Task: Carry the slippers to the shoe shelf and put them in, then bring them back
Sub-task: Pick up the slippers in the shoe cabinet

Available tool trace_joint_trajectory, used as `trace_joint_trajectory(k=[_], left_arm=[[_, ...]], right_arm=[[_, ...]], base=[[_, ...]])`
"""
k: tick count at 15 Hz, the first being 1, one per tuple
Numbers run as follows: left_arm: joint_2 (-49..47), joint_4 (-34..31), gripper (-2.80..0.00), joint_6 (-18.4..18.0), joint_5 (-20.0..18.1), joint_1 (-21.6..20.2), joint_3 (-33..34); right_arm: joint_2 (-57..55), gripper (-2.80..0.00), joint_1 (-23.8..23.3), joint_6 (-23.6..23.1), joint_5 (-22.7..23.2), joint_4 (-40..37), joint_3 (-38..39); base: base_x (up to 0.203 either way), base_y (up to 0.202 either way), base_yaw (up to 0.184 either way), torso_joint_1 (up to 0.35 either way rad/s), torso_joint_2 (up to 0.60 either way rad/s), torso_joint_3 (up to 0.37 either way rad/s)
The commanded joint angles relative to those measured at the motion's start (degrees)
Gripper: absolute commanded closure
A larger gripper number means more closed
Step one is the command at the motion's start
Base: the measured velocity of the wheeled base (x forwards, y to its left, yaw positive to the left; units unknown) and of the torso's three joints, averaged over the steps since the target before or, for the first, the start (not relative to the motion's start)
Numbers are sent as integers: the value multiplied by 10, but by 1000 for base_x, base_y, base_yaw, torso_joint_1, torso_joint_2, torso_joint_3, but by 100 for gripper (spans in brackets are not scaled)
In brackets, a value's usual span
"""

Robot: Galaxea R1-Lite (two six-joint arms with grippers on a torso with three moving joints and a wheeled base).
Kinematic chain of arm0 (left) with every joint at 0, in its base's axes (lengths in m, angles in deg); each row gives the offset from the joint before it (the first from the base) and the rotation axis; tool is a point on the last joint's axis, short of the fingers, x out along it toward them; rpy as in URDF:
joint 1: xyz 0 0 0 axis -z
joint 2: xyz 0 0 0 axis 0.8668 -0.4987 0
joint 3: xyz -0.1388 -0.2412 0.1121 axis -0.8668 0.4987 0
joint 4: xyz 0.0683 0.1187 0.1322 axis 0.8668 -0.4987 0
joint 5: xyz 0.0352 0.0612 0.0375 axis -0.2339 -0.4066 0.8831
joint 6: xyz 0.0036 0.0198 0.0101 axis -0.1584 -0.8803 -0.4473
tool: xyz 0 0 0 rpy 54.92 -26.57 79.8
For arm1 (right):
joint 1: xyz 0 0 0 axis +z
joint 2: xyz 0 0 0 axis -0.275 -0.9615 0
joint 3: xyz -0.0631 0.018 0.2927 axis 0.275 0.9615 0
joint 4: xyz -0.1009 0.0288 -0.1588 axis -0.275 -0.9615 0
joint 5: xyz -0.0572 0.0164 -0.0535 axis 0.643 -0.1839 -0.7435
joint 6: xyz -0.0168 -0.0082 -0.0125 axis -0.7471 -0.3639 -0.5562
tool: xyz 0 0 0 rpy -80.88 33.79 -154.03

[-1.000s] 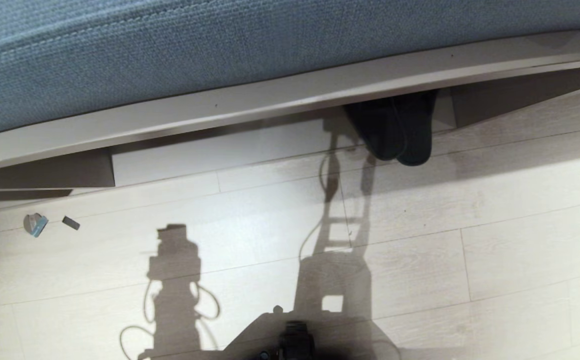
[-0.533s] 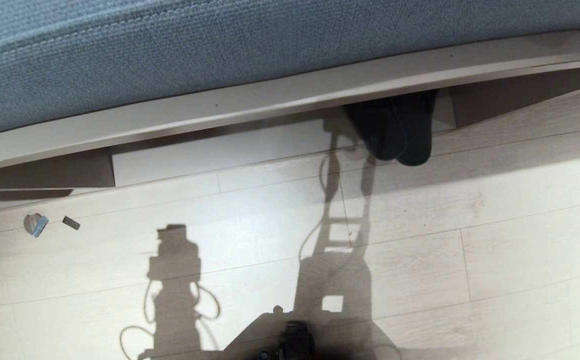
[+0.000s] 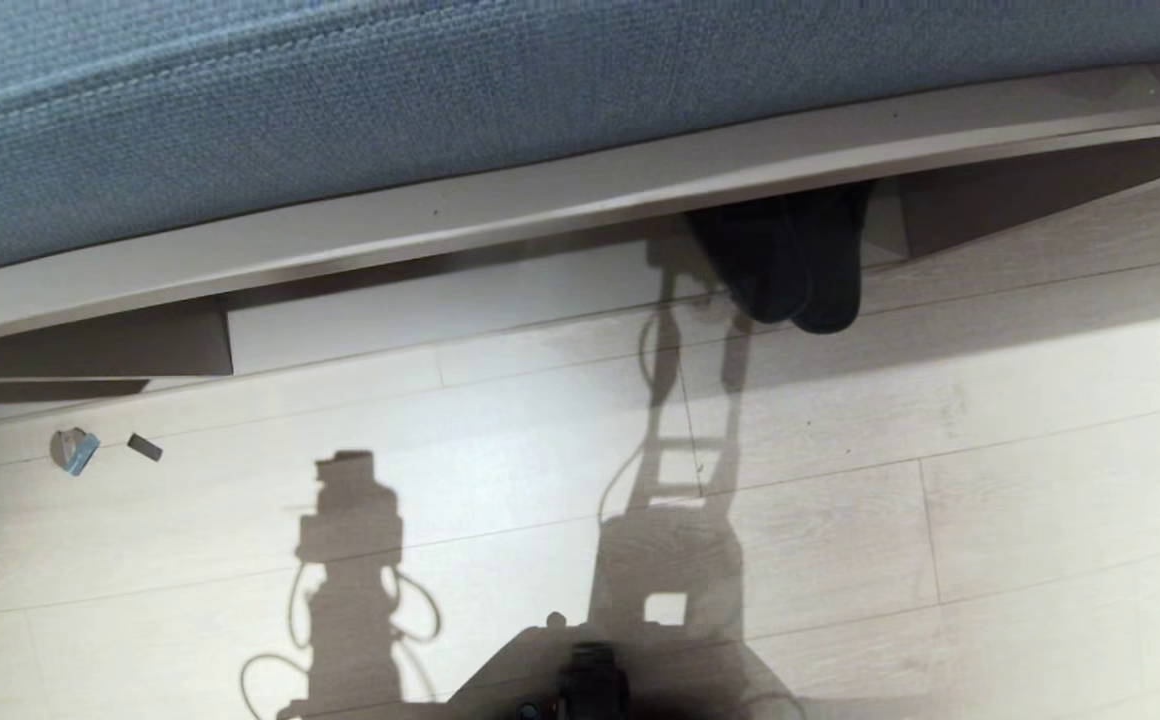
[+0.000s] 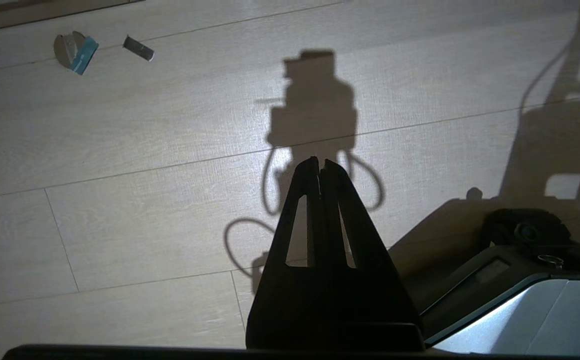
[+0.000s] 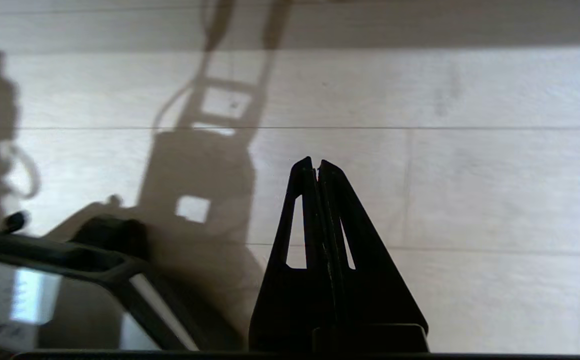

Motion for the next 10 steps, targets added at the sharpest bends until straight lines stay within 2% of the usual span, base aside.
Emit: trace_joint_trajectory(k=[1, 2, 4, 10], left_arm=[[0, 0, 0, 0, 0, 0, 0], [0, 0, 0, 0, 0, 0, 0], [0, 0, 0, 0, 0, 0, 0], [0, 0, 0, 0, 0, 0, 0]], right_arm=[[24, 0, 0, -1, -24, -5, 15], [24, 0, 0, -2, -45, -12, 15], [24, 0, 0, -2, -82, -73, 15], [24, 0, 0, -9, -79, -75, 15]], base=[[0, 0, 0, -1, 3, 135], [0, 0, 0, 2, 3, 172], [0, 0, 0, 0, 7, 185], [0, 0, 0, 0, 2, 198]])
